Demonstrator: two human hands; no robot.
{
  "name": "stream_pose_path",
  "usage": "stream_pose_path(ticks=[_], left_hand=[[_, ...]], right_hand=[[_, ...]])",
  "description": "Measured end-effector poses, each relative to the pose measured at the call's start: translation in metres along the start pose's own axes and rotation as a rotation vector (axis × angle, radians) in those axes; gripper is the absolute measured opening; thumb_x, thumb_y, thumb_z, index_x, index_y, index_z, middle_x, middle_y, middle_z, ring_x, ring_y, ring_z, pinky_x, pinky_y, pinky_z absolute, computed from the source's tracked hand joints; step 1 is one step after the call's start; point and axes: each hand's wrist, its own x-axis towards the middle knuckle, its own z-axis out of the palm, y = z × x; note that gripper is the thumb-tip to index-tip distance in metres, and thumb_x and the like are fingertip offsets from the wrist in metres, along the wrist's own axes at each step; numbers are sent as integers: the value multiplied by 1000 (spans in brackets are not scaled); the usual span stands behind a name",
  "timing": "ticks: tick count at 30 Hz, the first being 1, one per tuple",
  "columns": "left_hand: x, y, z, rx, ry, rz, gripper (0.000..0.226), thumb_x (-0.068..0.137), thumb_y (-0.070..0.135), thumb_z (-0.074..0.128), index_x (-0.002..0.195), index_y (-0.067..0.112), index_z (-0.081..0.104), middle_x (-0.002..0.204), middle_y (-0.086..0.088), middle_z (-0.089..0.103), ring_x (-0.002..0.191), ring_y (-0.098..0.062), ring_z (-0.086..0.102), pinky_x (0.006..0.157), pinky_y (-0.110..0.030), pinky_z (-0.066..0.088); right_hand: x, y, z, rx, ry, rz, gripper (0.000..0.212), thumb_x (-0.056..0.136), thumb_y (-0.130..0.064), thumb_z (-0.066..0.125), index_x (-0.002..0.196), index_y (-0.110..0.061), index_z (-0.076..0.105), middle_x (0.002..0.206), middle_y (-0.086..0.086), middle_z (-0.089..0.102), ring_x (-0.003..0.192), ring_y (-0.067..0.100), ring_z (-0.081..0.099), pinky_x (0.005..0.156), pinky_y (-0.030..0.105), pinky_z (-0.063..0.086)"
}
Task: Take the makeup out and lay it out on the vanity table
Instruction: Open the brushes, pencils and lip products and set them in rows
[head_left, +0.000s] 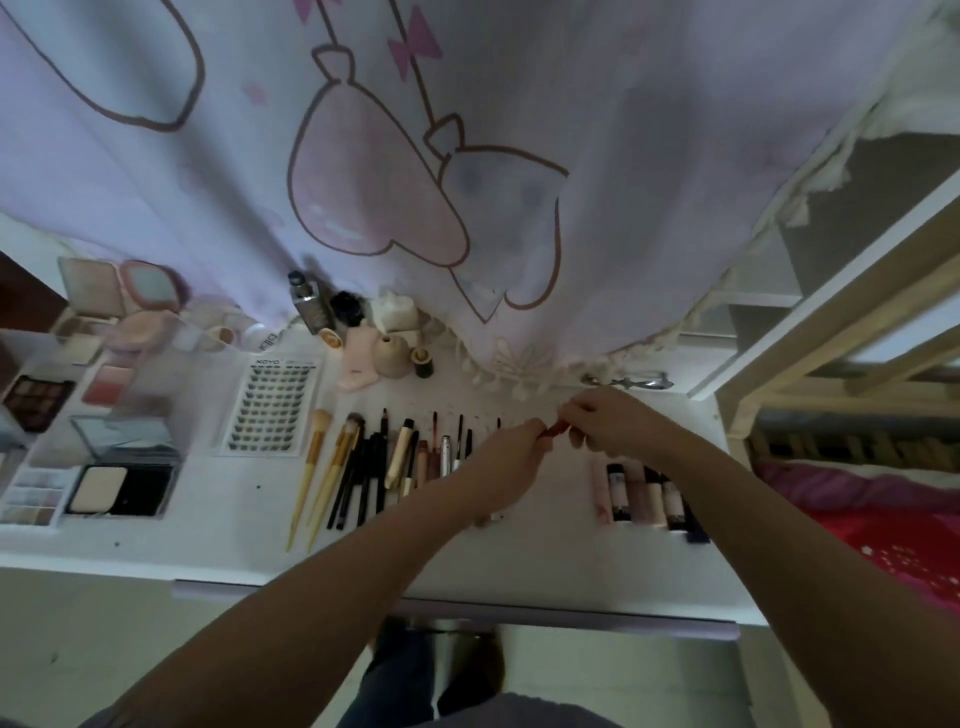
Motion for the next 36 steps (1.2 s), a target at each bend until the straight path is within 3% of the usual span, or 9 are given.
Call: stream_pose_path(ticks=[5, 11, 14, 18, 22, 26, 31, 34, 36], left_hand=[[-39, -6, -35, 262, -1, 197, 30, 102, 34, 29, 114, 20, 52, 94, -4, 64, 81, -21, 59, 70, -33, 43], [-53, -6, -48, 275, 72, 265, 25, 100, 36, 34, 109, 26, 55, 76, 5, 57, 63, -10, 49, 60, -27, 37], [-53, -7, -45, 270, 87, 262, 23, 100, 37, 36, 106, 27, 56, 76, 6, 57, 57, -3, 44, 56, -19, 34], [-54, -6, -40, 267, 66, 247, 26, 99, 41, 36, 104, 28, 58, 85, 3, 65, 68, -12, 57, 64, -27, 44], [-61, -30, -45, 177, -10, 108, 25, 99, 40, 38, 98, 23, 56, 72, 10, 54, 62, -8, 51, 58, -22, 38], [-61, -47, -36, -196, -169, -150, 20, 102, 32, 31, 85, 28, 43, 75, 6, 45, 61, -9, 42, 60, -24, 39], [-35, -22, -3, -503, -84, -266, 11, 99, 14, 38, 96, 12, 48, 82, -3, 67, 66, -10, 63, 65, -23, 51], [-9, -15, 13, -398, 91, -287, 18, 97, 20, 45, 80, 14, 49, 91, -9, 71, 72, -10, 63, 64, -22, 49], [5, -16, 21, -155, 186, -270, 31, 96, 29, 47, 67, 16, 46, 77, -3, 65, 69, -12, 57, 62, -24, 43]], right_hand=[[-37, -28, -11, -129, -251, -197, 32, 97, -31, 49, 94, -6, 70, 56, -7, 52, 42, 2, 38, 45, 14, 32], [-54, -34, -3, -41, -219, -308, 39, 98, -24, 49, 92, 13, 59, 55, 0, 38, 42, 3, 29, 42, 12, 26], [-57, -32, 0, -7, -224, -311, 37, 98, -23, 48, 92, 10, 62, 54, -1, 38, 42, 4, 30, 43, 13, 27], [-58, -22, 5, 8, -212, -289, 32, 97, -26, 49, 85, -3, 67, 51, -7, 41, 44, 5, 31, 47, 15, 29], [-65, -3, -11, 47, -88, -219, 25, 97, -28, 50, 94, -16, 72, 48, -9, 39, 43, 6, 31, 45, 14, 30], [-56, 22, -12, 114, -43, -111, 23, 99, -20, 45, 97, -17, 68, 63, -3, 55, 54, 10, 45, 53, 21, 38], [-42, 37, 24, 190, -30, 109, 12, 101, -21, 38, 101, -14, 48, 85, 7, 69, 62, 15, 59, 48, 19, 43], [-29, 44, 49, 253, 29, 227, 11, 101, -22, 36, 102, -12, 40, 88, 6, 70, 65, 16, 59, 52, 23, 44], [-19, 46, 62, 193, 108, 246, 15, 100, -22, 38, 104, -9, 42, 94, 5, 68, 69, 15, 57, 56, 24, 44]])
